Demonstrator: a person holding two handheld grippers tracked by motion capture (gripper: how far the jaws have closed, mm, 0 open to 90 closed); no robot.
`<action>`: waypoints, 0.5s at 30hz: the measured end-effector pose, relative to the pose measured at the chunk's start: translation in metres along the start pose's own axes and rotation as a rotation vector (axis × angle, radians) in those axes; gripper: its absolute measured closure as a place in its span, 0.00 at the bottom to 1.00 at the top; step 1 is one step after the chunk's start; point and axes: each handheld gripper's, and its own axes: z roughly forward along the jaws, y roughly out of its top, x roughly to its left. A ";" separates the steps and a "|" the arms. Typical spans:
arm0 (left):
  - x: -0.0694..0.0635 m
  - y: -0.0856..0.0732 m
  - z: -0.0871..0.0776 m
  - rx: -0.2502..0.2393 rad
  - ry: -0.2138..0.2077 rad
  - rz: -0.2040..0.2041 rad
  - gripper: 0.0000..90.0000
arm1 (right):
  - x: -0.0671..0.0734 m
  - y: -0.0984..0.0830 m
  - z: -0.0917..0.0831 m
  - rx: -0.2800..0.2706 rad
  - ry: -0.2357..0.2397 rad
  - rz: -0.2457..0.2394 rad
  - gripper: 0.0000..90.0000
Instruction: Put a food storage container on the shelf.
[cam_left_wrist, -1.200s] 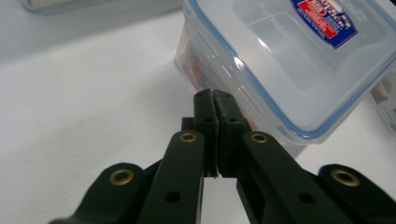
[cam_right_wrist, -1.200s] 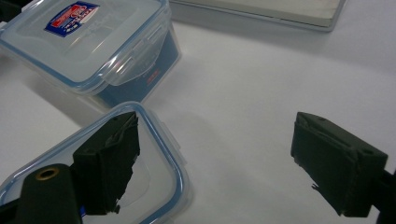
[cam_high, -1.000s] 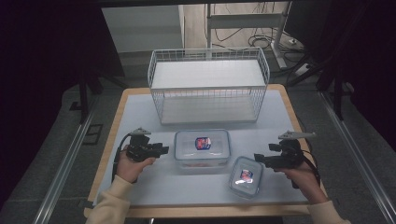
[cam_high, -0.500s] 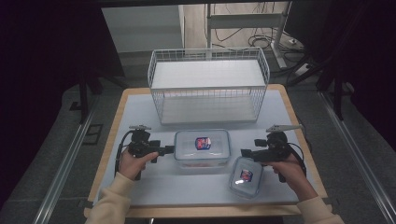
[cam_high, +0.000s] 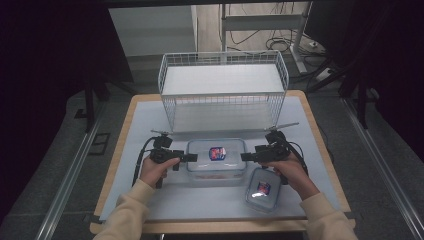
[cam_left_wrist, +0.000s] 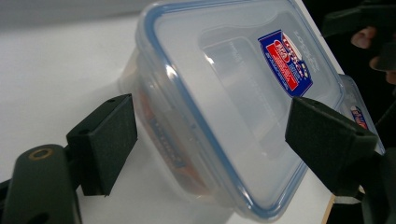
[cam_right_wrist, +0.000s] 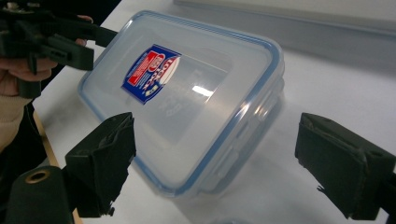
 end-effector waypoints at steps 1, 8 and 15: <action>0.000 0.000 0.000 0.000 0.000 0.000 0.19 | 0.000 0.000 0.000 0.000 0.000 0.000 0.13; 0.002 -0.001 0.000 0.005 -0.003 -0.003 0.20 | -0.015 0.005 0.019 0.055 0.027 0.072 0.14; 0.004 -0.002 0.004 0.017 -0.014 -0.010 0.21 | -0.021 0.008 0.028 0.091 0.041 0.100 0.15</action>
